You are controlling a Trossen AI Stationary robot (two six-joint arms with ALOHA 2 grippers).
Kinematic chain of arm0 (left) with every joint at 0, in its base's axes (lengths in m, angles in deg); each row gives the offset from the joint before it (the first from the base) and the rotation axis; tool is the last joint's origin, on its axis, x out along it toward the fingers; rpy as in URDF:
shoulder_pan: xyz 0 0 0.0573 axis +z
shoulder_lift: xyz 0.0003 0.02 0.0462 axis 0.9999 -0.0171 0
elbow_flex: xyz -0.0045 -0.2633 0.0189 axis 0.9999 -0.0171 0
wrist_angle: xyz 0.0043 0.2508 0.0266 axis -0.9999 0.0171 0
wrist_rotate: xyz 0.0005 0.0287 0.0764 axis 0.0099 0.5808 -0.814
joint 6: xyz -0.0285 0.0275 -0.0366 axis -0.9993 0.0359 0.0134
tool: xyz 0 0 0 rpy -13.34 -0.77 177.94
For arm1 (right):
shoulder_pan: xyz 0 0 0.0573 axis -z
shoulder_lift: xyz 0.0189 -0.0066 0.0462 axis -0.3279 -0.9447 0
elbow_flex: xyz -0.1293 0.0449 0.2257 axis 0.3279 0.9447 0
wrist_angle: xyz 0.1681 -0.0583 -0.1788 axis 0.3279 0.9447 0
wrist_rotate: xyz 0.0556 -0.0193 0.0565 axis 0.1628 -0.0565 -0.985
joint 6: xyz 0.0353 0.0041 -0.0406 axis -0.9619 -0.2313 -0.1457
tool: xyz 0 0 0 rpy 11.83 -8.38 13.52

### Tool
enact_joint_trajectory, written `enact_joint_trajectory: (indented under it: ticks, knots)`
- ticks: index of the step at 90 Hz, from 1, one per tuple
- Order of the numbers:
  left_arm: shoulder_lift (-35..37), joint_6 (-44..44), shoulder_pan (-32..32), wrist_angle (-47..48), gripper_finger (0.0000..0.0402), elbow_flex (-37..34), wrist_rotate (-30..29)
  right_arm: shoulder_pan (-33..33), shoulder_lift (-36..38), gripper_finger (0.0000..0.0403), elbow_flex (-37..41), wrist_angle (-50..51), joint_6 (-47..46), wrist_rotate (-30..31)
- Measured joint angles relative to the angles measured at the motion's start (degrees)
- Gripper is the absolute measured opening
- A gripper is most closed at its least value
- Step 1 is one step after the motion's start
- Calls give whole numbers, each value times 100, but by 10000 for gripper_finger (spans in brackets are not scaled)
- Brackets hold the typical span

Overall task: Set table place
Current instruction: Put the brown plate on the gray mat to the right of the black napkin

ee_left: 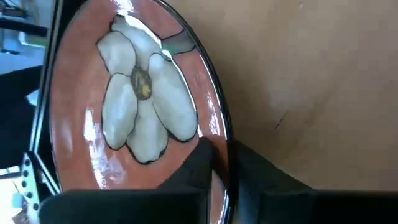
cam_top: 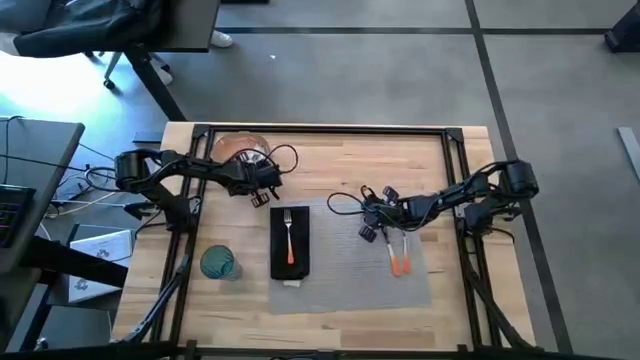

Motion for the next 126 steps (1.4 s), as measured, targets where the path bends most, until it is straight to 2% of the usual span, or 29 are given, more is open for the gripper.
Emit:
enact_joint_trajectory:
  ticks: [15, 27, 54, 69, 89, 100, 126]
  knots:
    - [1, 70, -170, 184, 6, 94, -175, 2, 7, 78, 0, -4, 86, -216]
    - [-1, -51, -477, 599, 1, 497, -196, -14, 172, 78, -4, 153, 88, -339]
    - [-11, -19, -1371, 1369, 2, 1895, -476, -258, 1533, 78, -212, 1288, 101, -312]
    - [-11, 116, -2040, 1372, 2, 2600, -981, -542, 2236, 78, -214, 1880, -279, -11]
    - [-80, 438, -3087, 671, 1, 3099, -1020, -1127, 2598, 78, -210, 2344, -771, 246]
    - [-528, 760, -3620, 164, 1, 3414, -1204, -1548, 2603, 78, -205, 2626, -1284, 429]
    - [-2223, 884, -4336, 46, 0, 4651, -1139, -2714, 2601, 78, -203, 3138, -2679, 895]
